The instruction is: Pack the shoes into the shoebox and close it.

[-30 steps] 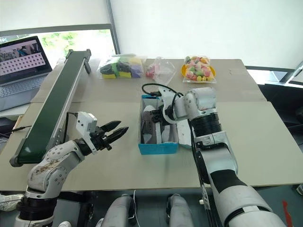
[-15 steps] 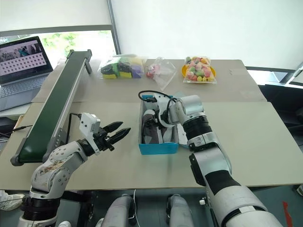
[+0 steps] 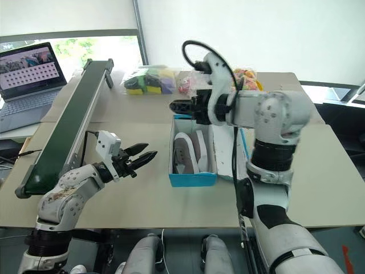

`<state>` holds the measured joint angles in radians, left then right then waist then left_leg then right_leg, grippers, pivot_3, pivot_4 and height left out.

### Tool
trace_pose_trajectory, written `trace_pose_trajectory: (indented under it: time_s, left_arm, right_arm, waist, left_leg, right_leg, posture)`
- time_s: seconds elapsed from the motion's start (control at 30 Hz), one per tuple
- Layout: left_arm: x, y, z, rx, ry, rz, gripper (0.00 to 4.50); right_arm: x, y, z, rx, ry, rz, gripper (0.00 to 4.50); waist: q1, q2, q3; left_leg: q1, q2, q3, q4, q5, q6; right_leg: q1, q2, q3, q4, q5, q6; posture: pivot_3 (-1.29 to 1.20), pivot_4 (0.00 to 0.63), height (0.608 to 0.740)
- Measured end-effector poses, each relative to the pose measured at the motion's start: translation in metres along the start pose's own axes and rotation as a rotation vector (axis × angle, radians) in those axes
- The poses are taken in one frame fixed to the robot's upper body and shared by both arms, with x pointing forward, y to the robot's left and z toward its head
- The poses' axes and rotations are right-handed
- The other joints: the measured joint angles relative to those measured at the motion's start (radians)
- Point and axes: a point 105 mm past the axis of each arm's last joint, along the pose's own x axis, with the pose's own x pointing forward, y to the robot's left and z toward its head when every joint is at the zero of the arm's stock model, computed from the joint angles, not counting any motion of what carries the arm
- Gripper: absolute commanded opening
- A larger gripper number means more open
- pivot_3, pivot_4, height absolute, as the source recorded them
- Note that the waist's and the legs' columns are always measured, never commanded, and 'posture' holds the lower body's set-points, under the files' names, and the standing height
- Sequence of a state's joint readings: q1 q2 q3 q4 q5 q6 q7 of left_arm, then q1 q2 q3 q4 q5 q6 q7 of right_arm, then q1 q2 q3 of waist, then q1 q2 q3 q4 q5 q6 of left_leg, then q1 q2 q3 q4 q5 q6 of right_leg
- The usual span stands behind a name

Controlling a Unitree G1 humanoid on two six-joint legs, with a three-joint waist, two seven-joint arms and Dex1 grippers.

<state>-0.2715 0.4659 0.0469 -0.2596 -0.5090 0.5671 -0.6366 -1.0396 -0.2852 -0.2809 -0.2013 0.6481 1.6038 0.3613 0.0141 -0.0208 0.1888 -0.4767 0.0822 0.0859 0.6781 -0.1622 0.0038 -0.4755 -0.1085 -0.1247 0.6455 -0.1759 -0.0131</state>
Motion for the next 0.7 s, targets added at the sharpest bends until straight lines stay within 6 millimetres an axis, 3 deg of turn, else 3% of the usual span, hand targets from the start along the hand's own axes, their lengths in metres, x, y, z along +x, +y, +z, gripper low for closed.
trace_pose_trajectory:
  time_s: [0.07,0.13,0.2,0.33,0.47,0.7]
  left_arm:
    - [0.003,-0.001,0.001,0.0,0.002,-0.019,2.42]
    - [0.006,0.001,0.0,-0.003,0.013,-0.036,2.42]
    - [0.009,0.003,-0.002,-0.003,0.031,-0.052,2.42]
    - [0.018,-0.001,0.0,0.002,0.033,-0.103,2.42]
    - [0.022,-0.004,-0.001,0.007,0.031,-0.129,2.42]
    - [0.026,-0.002,-0.001,0.008,0.042,-0.151,2.42]
  right_arm:
    - [-0.016,-0.005,-0.021,-0.018,0.037,0.01,1.37]
    - [-0.045,-0.014,-0.071,-0.023,0.179,0.008,0.68]
    - [-0.068,-0.016,-0.108,-0.024,0.31,-0.011,0.05]
    - [-0.09,-0.007,-0.15,-0.03,0.454,-0.023,0.05]
    - [-0.091,-0.008,-0.167,0.005,0.473,-0.058,0.05]
    - [-0.086,-0.05,-0.207,0.126,0.475,-0.403,0.05]
  waist:
    - [0.007,0.0,0.0]
    - [0.013,0.0,0.0]
    - [0.007,0.002,0.001]
    - [-0.007,-0.001,0.001]
    - [-0.009,-0.001,0.002]
    - [-0.002,-0.001,0.001]
  left_leg:
    - [0.0,-0.001,-0.001,0.0,0.0,0.0]
    - [-0.001,-0.002,0.0,0.0,-0.001,0.001]
    - [-0.001,-0.004,0.0,-0.001,-0.001,0.003]
    - [0.002,-0.003,-0.001,0.0,-0.002,0.003]
    - [0.003,-0.003,-0.004,0.0,-0.002,0.002]
    - [0.001,-0.005,-0.004,0.001,-0.002,0.002]
  right_leg:
    - [0.002,-0.001,-0.001,-0.001,-0.001,-0.001]
    - [0.002,-0.002,0.001,-0.004,-0.002,-0.003]
    - [0.001,-0.004,0.003,-0.004,-0.001,0.0]
    - [0.003,-0.002,0.002,-0.004,-0.001,0.002]
    - [0.002,-0.002,0.001,-0.003,-0.003,-0.002]
    - [0.002,-0.004,0.002,-0.004,-0.003,-0.002]
  posture:
    - [0.0,0.15,0.681]
    - [0.0,0.15,0.681]
    - [0.0,0.15,0.681]
    - [0.0,0.15,0.681]
    - [0.0,0.15,0.681]
    - [0.0,0.15,0.681]
